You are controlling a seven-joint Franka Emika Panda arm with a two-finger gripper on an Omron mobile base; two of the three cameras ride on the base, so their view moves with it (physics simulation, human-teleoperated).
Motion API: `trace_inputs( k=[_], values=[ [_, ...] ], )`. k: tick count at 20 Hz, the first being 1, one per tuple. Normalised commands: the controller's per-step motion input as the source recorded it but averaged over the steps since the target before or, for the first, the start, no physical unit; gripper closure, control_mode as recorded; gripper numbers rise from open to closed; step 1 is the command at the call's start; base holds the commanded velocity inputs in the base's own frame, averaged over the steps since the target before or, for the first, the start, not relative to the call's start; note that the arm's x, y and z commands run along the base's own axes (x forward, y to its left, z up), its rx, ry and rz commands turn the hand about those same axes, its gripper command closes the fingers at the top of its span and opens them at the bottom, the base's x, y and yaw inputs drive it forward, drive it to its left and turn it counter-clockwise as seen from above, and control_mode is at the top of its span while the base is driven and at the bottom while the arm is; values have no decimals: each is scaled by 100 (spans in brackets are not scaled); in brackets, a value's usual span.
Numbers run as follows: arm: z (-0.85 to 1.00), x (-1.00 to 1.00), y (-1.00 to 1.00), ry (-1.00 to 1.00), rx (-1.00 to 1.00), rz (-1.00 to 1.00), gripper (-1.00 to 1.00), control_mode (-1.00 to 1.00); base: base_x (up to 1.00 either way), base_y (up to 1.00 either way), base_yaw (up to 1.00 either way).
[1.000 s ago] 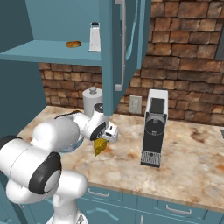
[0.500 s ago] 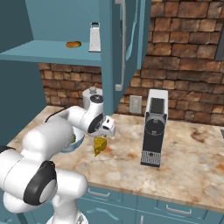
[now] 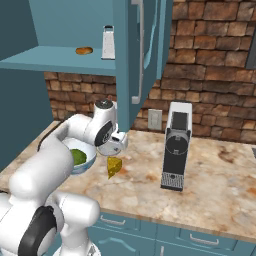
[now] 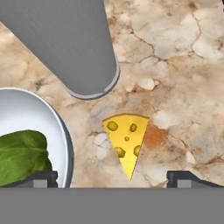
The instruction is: Pick the cheese from the fridge and the cheese grater from the cabinet and place them next to the salad bowl.
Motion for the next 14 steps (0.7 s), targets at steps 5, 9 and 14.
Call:
trace_inputs(
  k=[5,9,14],
  values=[
    [70,-19,13,-6,-9,0,-100,-100,0,0,0],
    [72,-14,14,-16,-13,0,-100,-100,0,0,0],
    [70,-9,15,-12,-7,0,-100,-100,0,0,0]
  ],
)
